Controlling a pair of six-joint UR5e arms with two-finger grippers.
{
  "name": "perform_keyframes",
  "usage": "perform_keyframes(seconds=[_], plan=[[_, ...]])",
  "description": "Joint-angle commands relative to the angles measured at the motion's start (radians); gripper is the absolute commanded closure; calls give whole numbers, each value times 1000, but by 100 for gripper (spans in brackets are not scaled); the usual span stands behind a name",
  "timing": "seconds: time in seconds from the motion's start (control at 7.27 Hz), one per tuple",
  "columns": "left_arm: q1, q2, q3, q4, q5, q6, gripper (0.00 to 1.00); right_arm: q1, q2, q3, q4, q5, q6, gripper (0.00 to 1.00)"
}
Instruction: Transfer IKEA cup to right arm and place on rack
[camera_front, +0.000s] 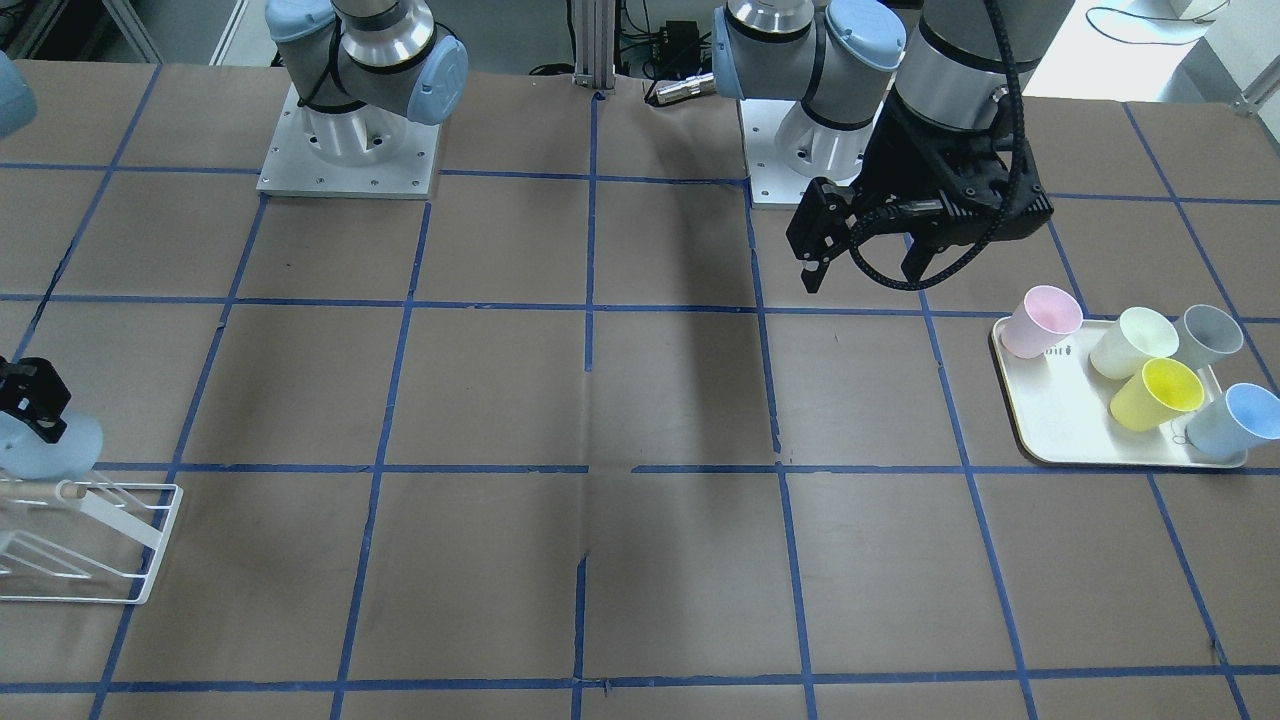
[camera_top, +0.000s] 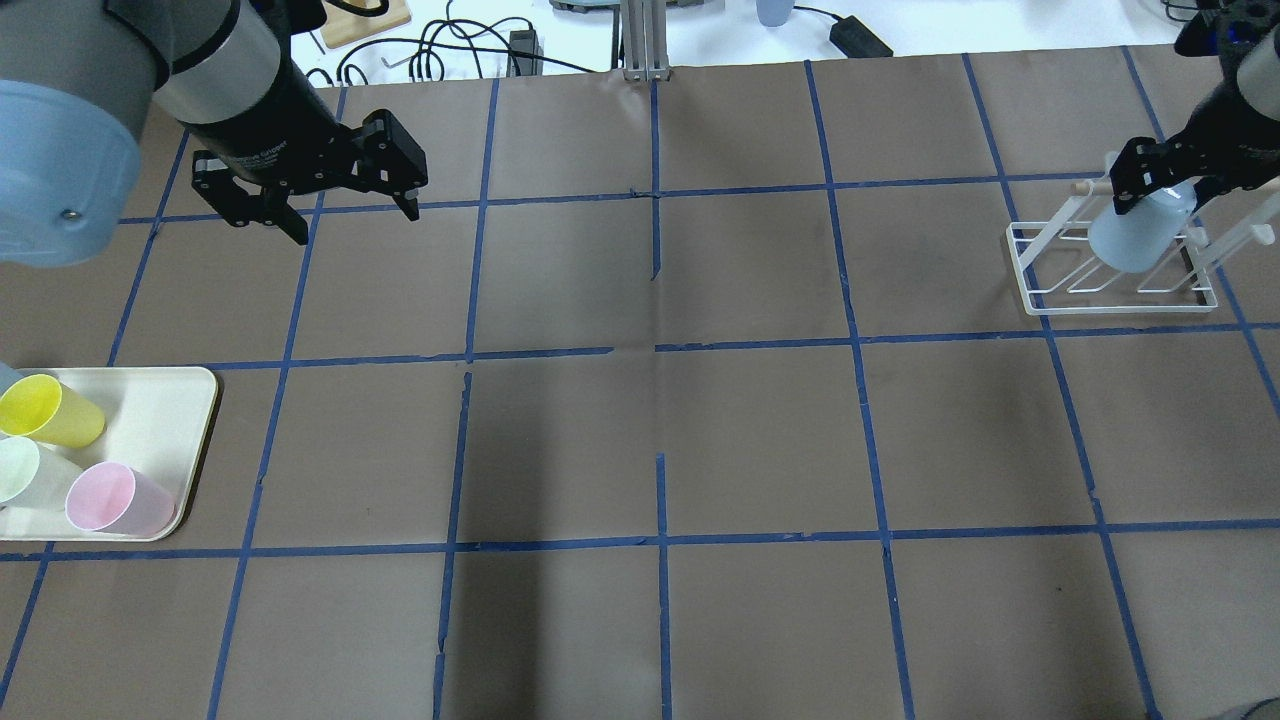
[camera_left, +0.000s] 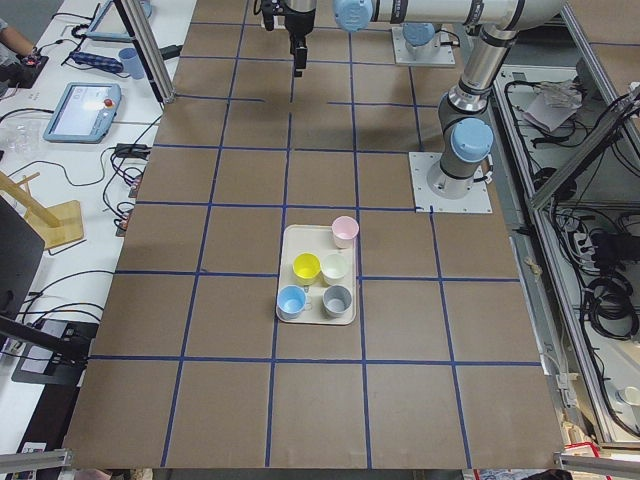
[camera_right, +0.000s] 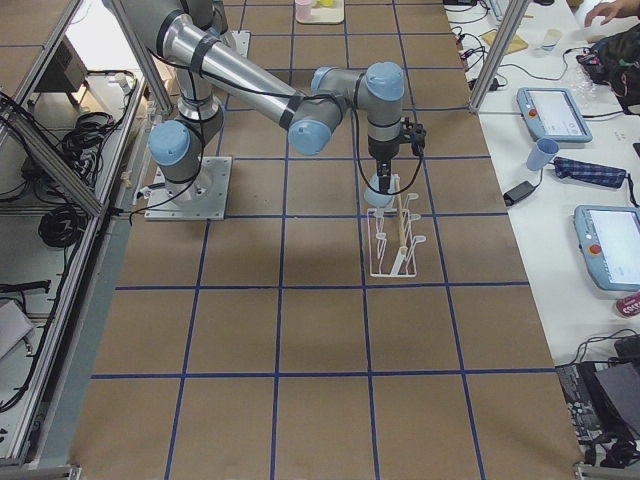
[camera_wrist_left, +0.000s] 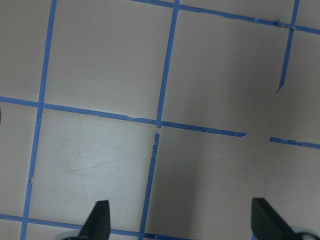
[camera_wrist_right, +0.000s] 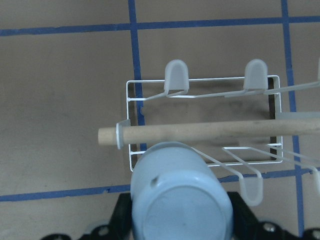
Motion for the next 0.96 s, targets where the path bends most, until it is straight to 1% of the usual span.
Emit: perform_keyframes(seconds=[0.0, 0.55, 0.83], plan=[[0, -12, 7, 1, -4, -4, 0, 0, 18, 0, 0, 0, 3, 45], [0, -9, 6, 1, -4, -4, 0, 0, 42, 3, 0, -3, 4, 45], [1, -6, 4, 1, -3, -4, 0, 0, 62, 9, 0, -3, 6, 40]])
